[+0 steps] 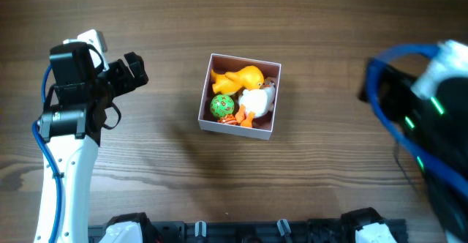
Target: Pack container
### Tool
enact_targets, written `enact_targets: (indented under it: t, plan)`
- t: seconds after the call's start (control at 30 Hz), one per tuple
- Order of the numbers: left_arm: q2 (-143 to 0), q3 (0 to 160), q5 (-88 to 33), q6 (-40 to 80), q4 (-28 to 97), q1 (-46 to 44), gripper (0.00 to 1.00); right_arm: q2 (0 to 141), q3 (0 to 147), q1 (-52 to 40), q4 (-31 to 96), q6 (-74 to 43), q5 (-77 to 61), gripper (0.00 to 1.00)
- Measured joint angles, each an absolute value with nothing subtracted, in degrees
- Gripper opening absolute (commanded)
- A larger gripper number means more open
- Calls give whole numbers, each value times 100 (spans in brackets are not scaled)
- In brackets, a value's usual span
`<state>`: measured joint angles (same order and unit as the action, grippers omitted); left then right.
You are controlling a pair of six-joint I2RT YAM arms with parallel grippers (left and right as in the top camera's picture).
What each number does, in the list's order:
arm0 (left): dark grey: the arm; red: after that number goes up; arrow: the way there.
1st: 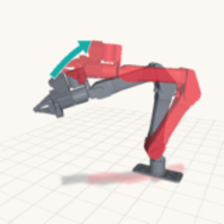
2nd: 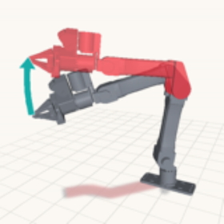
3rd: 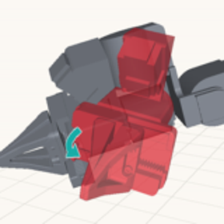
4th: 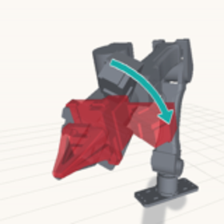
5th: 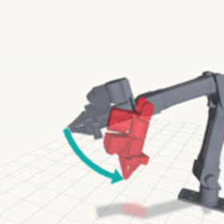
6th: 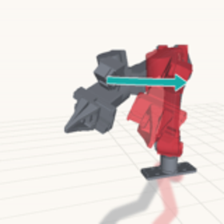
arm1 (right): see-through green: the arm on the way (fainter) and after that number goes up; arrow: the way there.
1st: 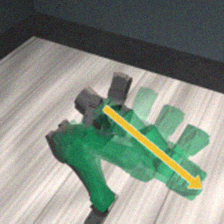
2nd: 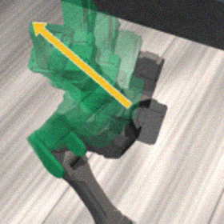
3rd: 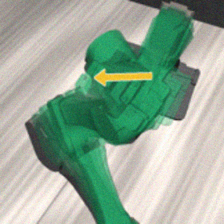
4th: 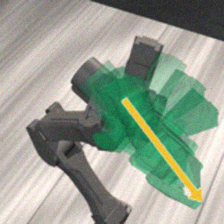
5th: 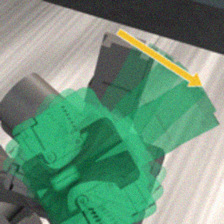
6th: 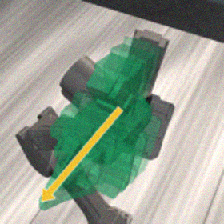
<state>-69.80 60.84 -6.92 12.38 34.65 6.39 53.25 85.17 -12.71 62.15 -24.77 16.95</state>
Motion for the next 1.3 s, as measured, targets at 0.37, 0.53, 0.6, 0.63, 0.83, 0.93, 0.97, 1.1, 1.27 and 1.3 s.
enact_targets:
  t: [0.37, 0.53, 0.6, 0.63, 0.83, 0.93, 0.97, 1.1, 1.27, 1.3]
  plan:
    - [-6980, 6084, -690, 1238, 3472, 639, 100, 2576, 8409, -1271, 6346, -2416, 1887, 100]
    - [-6980, 6084, -692, 1238, 3474, 639, 100, 1525, 7625, -1271, 6300, -2421, 1839, 100]
    - [-6980, 6084, -690, 1238, 3474, 639, 100, 1247, 7129, -1271, 6075, -2418, 1824, 100]
    - [-6980, 6084, -692, 1238, 3474, 639, 100, 1070, 6637, -1271, 5859, -2397, 1817, 100]
    - [-6980, 6084, -692, 1238, 3472, 639, 100, 565, 4305, -1258, 3771, -1800, 1562, 100]
    - [-6980, 6084, -690, 1238, 3474, 639, 100, 392, 3312, -1100, 2648, -1409, 1273, 100]
    - [-6980, 6084, -690, 1238, 3472, 639, 100, 344, 3011, -996, 2307, -1291, 1153, 100]
    - [-6980, 6084, -692, 1238, 3474, 639, 100, 298, 1933, -580, 1142, -941, 779, 100]
    - [-6980, 6084, -690, 1238, 3474, 639, 100, 198, 1055, -405, 346, -834, 626, 100]
    - [-6980, 6084, -690, 1238, 3470, 639, 100, 156, 856, -403, 51, -720, 491, 100]
